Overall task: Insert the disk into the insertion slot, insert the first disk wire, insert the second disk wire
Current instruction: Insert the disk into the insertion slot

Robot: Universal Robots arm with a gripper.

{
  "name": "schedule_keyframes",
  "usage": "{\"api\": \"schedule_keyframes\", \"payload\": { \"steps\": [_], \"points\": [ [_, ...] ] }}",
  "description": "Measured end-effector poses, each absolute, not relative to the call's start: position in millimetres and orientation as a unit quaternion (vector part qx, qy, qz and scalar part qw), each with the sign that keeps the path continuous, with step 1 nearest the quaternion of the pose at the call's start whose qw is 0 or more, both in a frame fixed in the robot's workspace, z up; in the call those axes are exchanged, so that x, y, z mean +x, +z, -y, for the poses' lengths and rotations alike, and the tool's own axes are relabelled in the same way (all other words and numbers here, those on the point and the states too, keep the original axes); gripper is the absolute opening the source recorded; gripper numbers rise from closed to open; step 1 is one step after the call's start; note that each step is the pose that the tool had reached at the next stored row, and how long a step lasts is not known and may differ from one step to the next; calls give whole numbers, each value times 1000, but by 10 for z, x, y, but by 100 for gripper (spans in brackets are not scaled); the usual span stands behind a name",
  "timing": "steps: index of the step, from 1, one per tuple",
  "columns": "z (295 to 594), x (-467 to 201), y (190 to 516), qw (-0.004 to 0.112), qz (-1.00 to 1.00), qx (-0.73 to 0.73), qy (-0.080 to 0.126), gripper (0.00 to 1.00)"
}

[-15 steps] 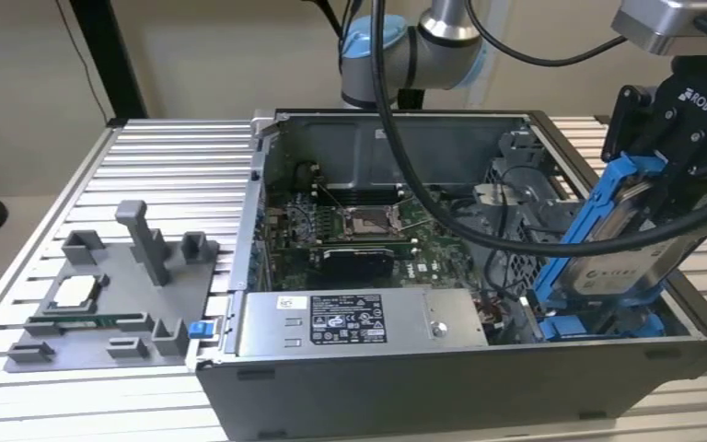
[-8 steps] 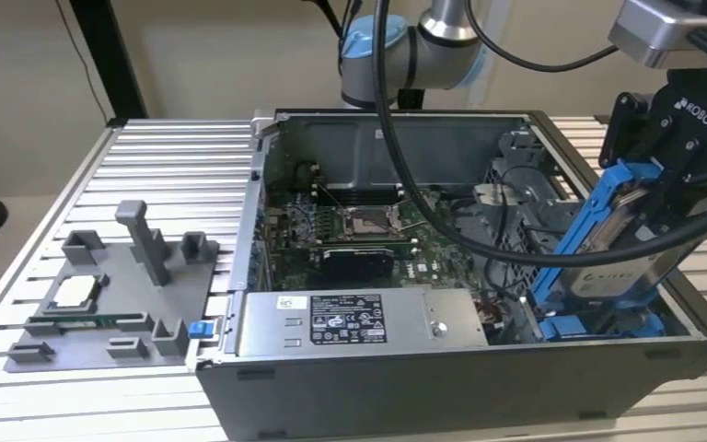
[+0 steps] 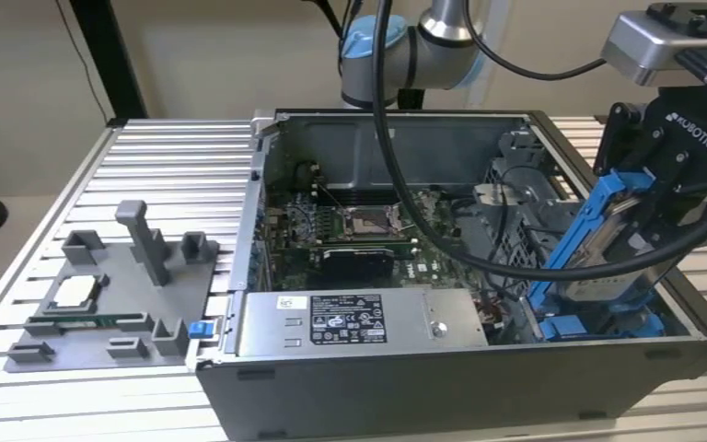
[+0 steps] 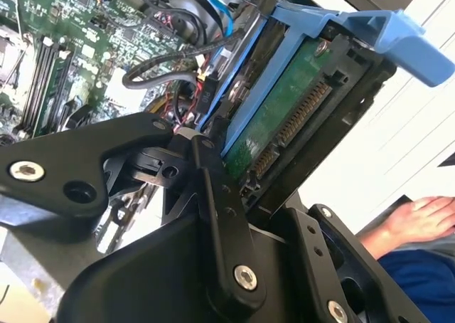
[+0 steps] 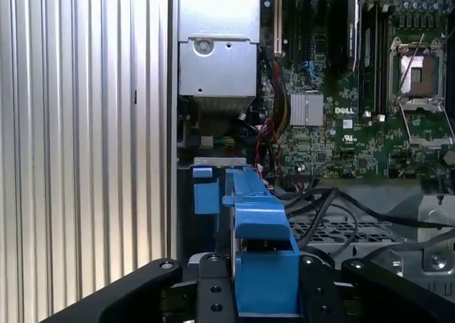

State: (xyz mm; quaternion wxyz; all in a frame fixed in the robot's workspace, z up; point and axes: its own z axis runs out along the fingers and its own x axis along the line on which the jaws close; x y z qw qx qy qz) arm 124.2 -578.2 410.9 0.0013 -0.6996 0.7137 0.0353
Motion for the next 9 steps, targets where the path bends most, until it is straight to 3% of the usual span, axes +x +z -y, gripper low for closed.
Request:
{"api": "schedule_keyframes", "payload": {
  "steps": [9],
  "points": [
    [5783,1246,4023,2,-714,-700,36,0]
  ]
}}
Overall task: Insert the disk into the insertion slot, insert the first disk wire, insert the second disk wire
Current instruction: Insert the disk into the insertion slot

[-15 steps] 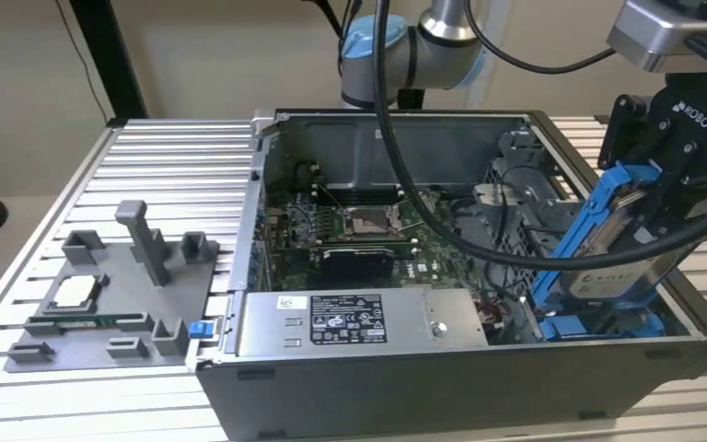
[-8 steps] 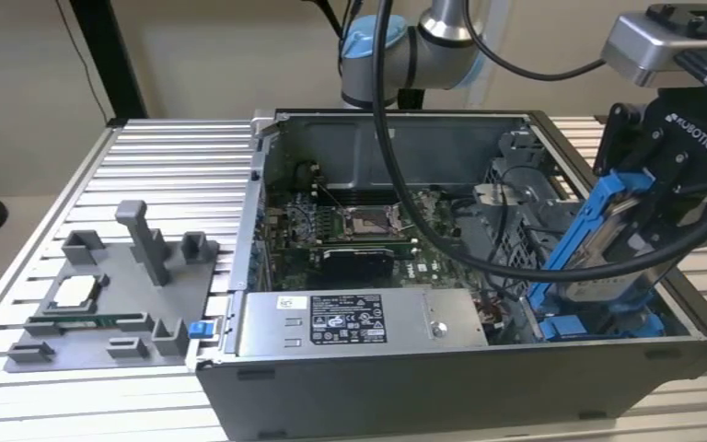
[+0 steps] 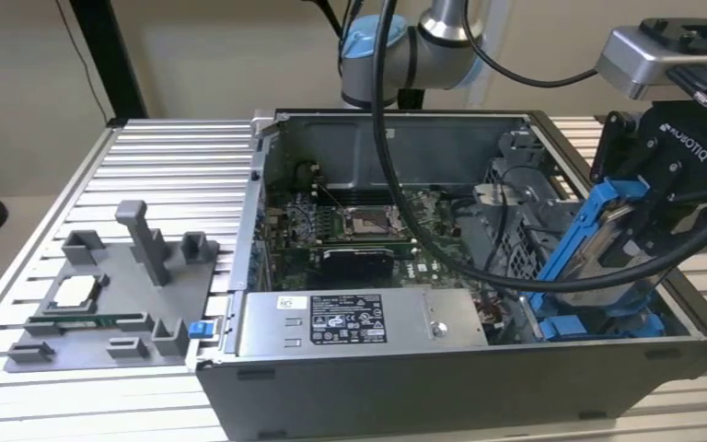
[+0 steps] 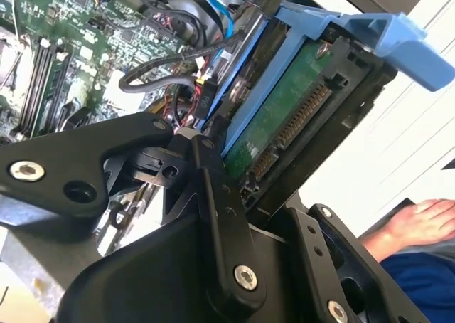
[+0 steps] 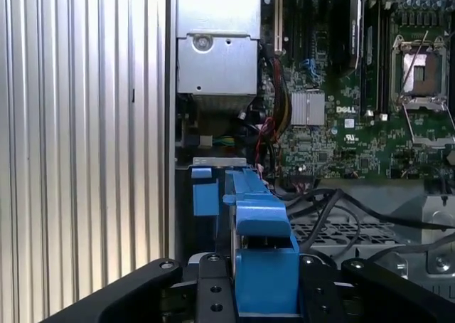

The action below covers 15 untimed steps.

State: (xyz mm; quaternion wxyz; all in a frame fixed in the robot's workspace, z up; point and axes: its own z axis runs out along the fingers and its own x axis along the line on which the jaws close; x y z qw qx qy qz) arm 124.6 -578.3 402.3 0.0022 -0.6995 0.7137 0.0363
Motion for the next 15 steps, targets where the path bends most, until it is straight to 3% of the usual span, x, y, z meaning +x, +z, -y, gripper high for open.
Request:
{"api": "schedule_keyframes", "payload": {
  "steps": [15],
  "points": [
    [5782,1246,3784,3,-714,-700,37,0]
  ]
}}
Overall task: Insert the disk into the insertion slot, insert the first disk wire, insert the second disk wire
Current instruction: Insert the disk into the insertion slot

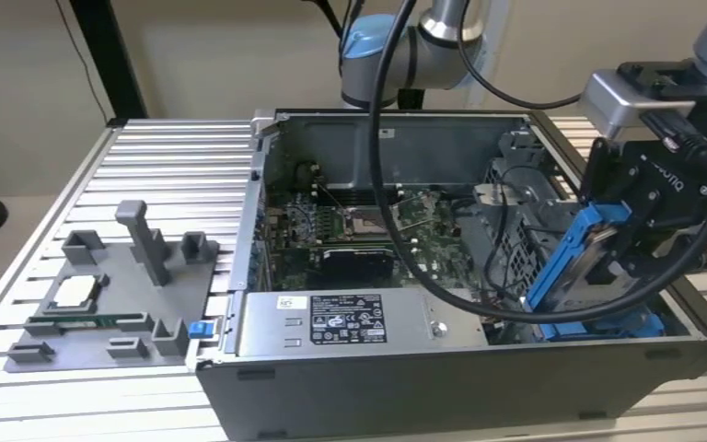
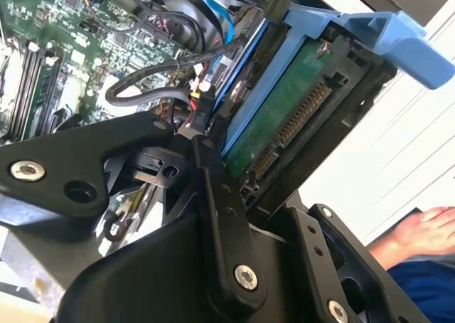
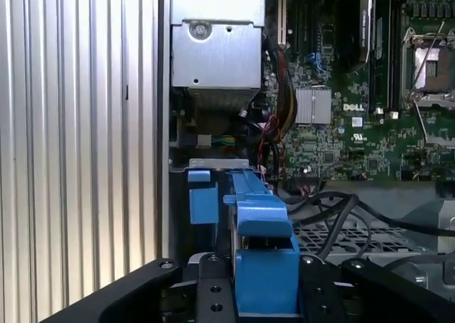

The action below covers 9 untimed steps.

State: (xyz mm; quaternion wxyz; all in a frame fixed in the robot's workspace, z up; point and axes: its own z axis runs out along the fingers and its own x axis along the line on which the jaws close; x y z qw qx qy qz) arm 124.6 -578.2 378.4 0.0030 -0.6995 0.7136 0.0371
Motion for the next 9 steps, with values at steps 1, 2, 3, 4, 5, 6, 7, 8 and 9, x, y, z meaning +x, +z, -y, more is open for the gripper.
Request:
{"api": "schedule_keyframes", "payload": {
  "steps": [1,2,3,4,5,6,7,8,9],
  "points": [
    [5782,1246,3765,3,-714,-700,37,0],
    [5782,1246,3747,3,-714,-700,37,0],
    [5782,1246,3729,3,-714,-700,37,0],
    [5782,1246,3710,3,-714,-700,37,0],
    [5782,1246,3693,3,-714,-700,37,0],
    [5782,1246,3674,3,-714,-700,37,0],
    [5782,1246,3656,3,-714,-700,37,0],
    [5782,1246,3640,3,-714,-700,37,0],
    [5783,1245,3623,3,-714,-699,37,0]
  ]
}}
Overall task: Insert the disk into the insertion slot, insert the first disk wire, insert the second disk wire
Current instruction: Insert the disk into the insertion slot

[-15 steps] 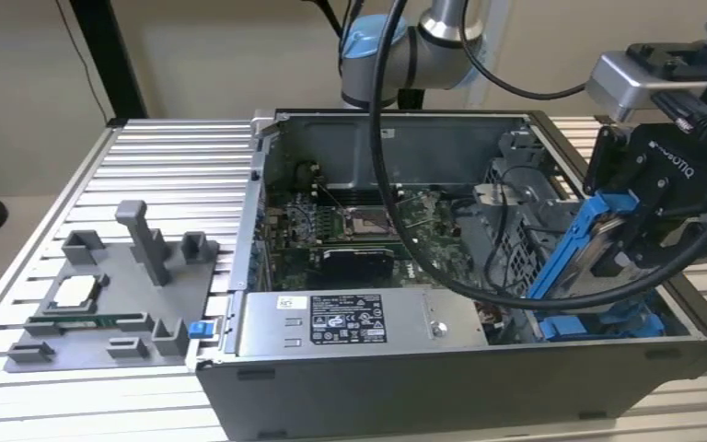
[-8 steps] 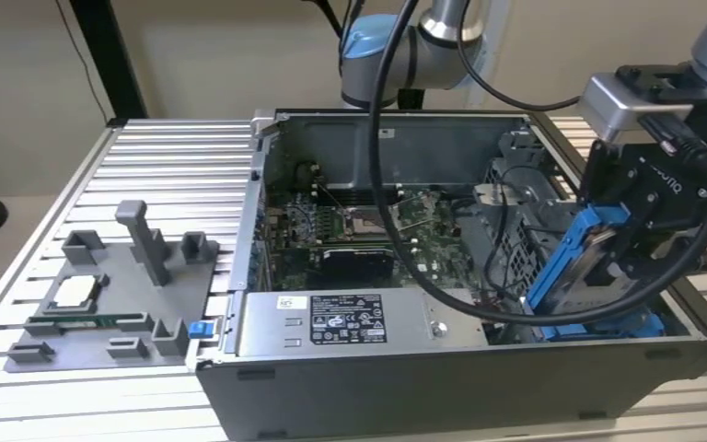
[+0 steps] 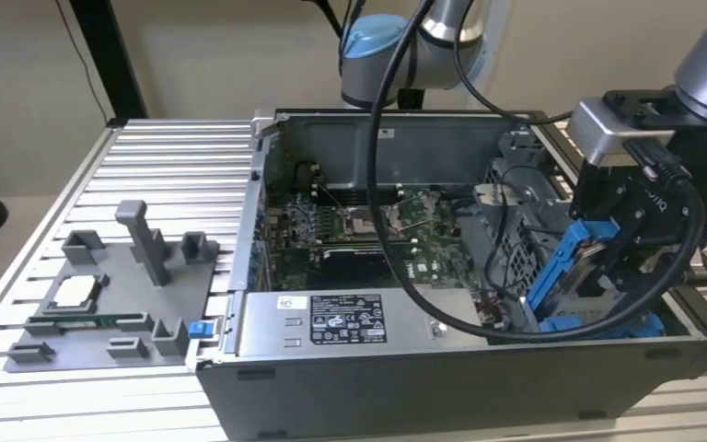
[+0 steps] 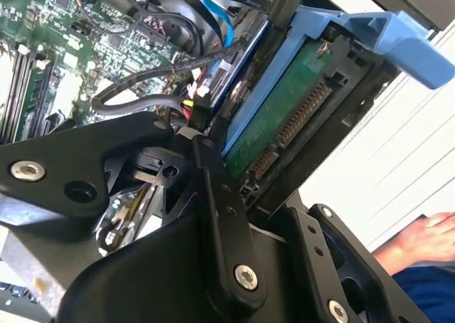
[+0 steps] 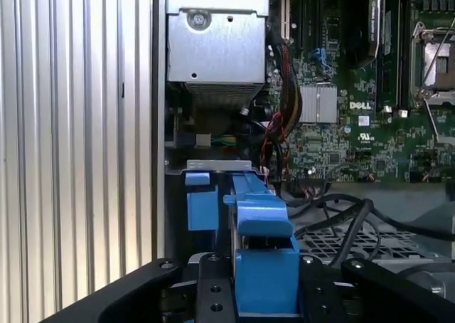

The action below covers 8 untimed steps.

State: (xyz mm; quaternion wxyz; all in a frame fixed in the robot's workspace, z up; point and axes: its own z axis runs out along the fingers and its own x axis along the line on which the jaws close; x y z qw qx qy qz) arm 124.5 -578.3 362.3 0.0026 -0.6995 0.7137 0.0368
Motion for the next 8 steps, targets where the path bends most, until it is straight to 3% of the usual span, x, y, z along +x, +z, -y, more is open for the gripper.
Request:
{"api": "schedule_keyframes", "payload": {
  "steps": [8],
  "points": [
    [5782,1246,3536,2,-714,-700,38,0]
  ]
}}
